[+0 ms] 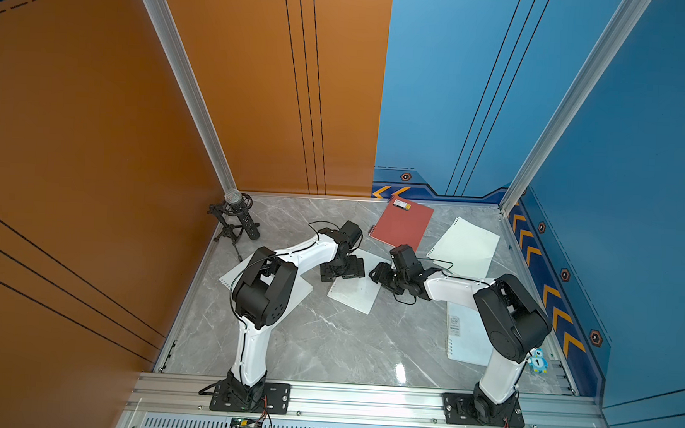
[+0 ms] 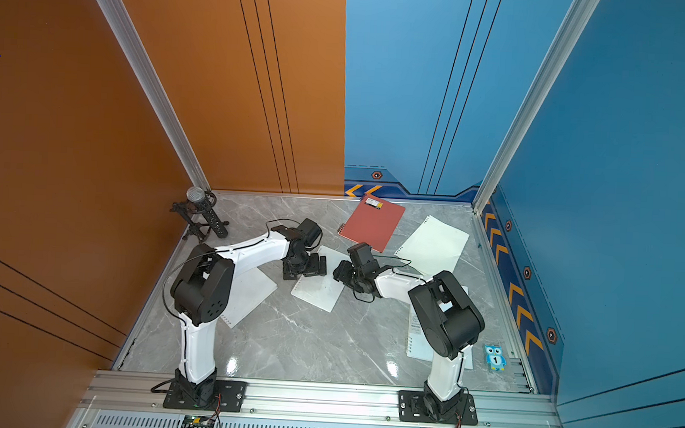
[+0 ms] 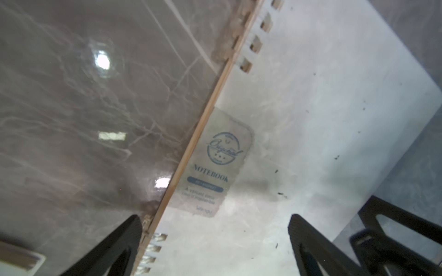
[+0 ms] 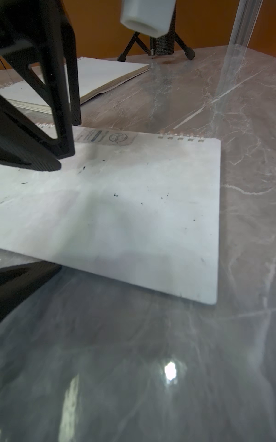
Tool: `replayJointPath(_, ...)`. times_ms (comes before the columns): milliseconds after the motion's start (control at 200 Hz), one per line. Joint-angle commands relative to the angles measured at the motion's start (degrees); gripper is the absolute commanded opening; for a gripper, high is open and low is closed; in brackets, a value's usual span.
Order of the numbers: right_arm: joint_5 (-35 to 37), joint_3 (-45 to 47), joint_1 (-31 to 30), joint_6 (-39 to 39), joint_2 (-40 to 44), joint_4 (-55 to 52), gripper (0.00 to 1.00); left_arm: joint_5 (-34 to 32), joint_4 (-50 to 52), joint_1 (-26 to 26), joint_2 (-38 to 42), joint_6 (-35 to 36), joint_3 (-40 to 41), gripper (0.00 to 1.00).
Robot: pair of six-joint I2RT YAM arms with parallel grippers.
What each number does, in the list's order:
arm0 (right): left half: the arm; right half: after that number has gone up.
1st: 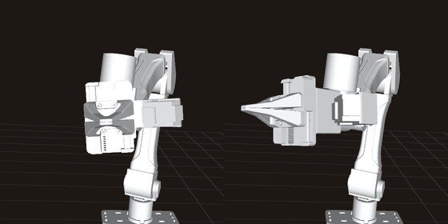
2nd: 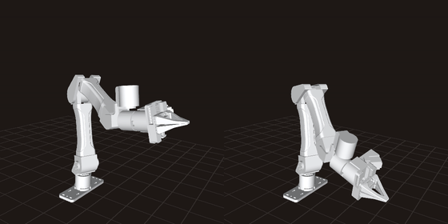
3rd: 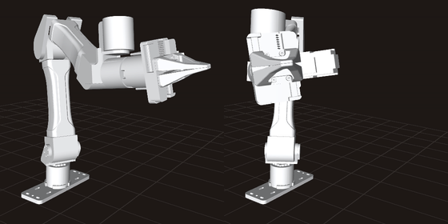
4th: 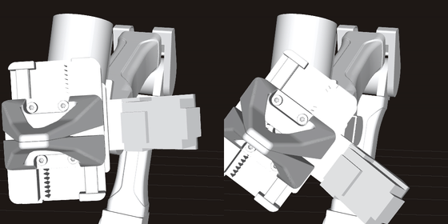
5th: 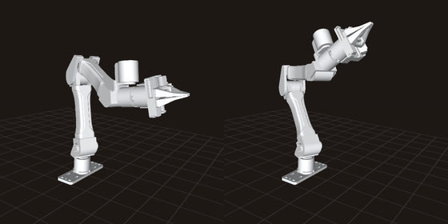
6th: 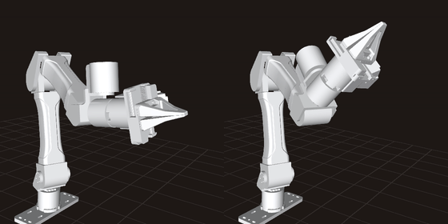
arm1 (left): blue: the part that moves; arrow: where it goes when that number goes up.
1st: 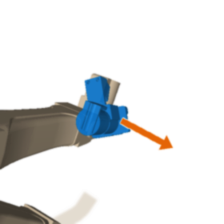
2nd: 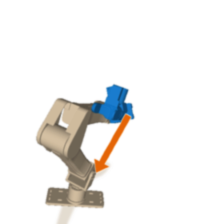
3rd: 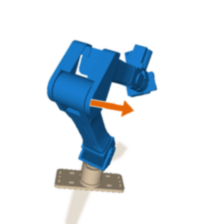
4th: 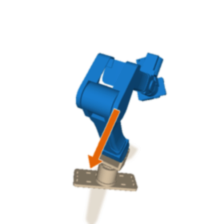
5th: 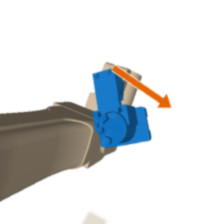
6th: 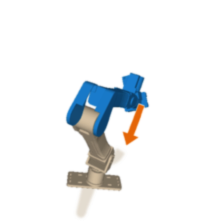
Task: Tear off pages from different notebooks
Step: Adjust the notebook at the center of the board, then open the notebook at the center of the board.
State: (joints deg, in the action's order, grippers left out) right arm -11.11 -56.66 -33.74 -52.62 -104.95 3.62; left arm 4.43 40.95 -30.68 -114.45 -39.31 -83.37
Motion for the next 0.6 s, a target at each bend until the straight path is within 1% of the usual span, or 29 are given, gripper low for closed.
replayJointPath(0, 2.1, 0.7, 0.4, -1.0, 0.6, -0.3, 0.64, 2.5, -0.1, 0.0, 3.2, -1.8, 3.0, 0.99)
replayJointPath(210, 0.0, 1.5, 1.1, -1.2, -0.1, 2.6, 0.61, 2.0, -1.6, -3.0, 8.0, -4.5, 6.2, 0.98)
replayJointPath(375, -2.6, 1.8, 1.4, -1.4, 1.2, 5.6, 0.59, 4.0, -3.2, -4.4, 9.8, -5.7, 6.6, 0.99)
replayJointPath(501, -3.2, 0.8, 1.4, -1.0, 1.3, 5.4, 0.59, 4.2, -3.3, -4.1, 10.2, -5.7, 6.8, 0.98)
replayJointPath(596, -4.0, 0.3, 1.5, -1.1, 1.0, 5.6, 0.58, 4.0, -3.2, -2.3, 11.8, -5.3, 8.0, 0.98)
